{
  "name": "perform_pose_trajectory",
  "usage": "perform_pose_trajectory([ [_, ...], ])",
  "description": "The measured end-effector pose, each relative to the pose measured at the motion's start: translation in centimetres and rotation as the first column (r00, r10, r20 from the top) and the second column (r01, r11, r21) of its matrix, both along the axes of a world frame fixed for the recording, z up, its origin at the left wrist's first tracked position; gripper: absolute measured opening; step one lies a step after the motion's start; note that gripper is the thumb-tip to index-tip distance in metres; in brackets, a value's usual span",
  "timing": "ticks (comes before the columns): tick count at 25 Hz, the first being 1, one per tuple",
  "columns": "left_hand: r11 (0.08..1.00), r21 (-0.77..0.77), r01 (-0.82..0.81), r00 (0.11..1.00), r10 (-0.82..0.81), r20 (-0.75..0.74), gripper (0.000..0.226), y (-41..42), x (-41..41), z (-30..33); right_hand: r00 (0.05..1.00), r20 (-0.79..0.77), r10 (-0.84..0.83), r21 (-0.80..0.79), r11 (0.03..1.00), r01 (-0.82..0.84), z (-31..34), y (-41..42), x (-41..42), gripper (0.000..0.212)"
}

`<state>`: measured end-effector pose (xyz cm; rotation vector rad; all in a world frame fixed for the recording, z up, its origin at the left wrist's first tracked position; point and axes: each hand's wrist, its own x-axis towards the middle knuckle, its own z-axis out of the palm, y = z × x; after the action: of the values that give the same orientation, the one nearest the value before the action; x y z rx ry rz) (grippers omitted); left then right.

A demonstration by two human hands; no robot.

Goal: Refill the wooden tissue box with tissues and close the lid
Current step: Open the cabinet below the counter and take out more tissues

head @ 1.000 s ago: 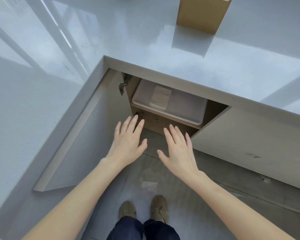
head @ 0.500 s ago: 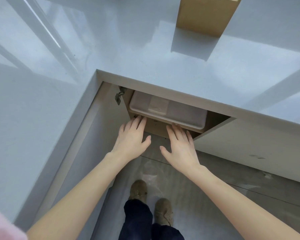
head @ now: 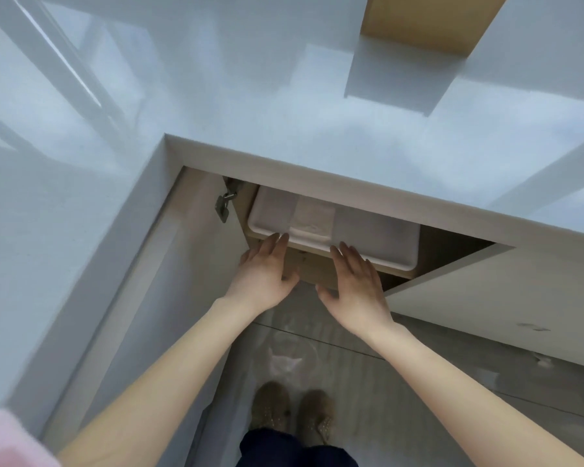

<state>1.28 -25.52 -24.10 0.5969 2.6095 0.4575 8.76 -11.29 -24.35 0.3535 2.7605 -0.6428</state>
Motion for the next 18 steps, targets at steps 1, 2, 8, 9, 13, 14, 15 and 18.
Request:
perform_pose_trajectory([
  [1, 1.000, 0.012, -0.001, 1.000, 0.001, -0.005, 0.064, 0.4, -0.6, -1.3, 1.000, -0.011, 0.010, 0.015, 1.000, -0.009, -1.4, 0.4, -0.5, 0.068],
  [2, 1.000, 0.025, -0.001, 1.000, 0.002, -0.020, 0.063, 0.8, -1.1, -2.6, 0.999, -0.030, 0.017, 0.035, 0.999, -0.016, -2.8, 0.9, -0.9, 0.068],
  [8, 0.987, 0.142, -0.070, 0.989, 0.087, -0.121, 0.054, 3.4, -4.7, -8.0, 0.990, -0.141, -0.025, 0.050, 0.998, 0.032, -8.4, 3.9, -4.6, 0.064],
  [9, 0.980, 0.160, -0.115, 0.988, 0.130, -0.086, 0.053, 4.0, -5.7, -8.8, 0.983, -0.169, -0.072, 0.012, 0.997, 0.076, -9.2, 4.4, -5.7, 0.061],
  [13, 0.953, 0.140, -0.267, 0.964, 0.264, 0.036, 0.049, 6.0, -8.8, -11.4, 0.938, -0.060, -0.341, -0.178, 0.929, 0.326, -10.9, 5.5, -10.1, 0.052],
  [14, 0.958, 0.105, -0.266, 0.964, 0.262, 0.051, 0.050, 6.4, -9.4, -12.1, 0.916, 0.011, -0.401, -0.213, 0.894, 0.394, -11.3, 5.6, -11.1, 0.053],
  [15, 0.961, 0.085, -0.265, 0.963, 0.260, 0.065, 0.051, 6.9, -9.8, -12.7, 0.887, 0.079, -0.454, -0.254, 0.852, 0.458, -11.5, 5.6, -12.1, 0.052],
  [18, 0.953, 0.114, -0.282, 0.959, 0.277, 0.056, 0.049, 7.6, -10.0, -14.1, 0.804, 0.236, -0.545, -0.420, 0.690, 0.590, -11.7, 5.7, -14.0, 0.029],
])
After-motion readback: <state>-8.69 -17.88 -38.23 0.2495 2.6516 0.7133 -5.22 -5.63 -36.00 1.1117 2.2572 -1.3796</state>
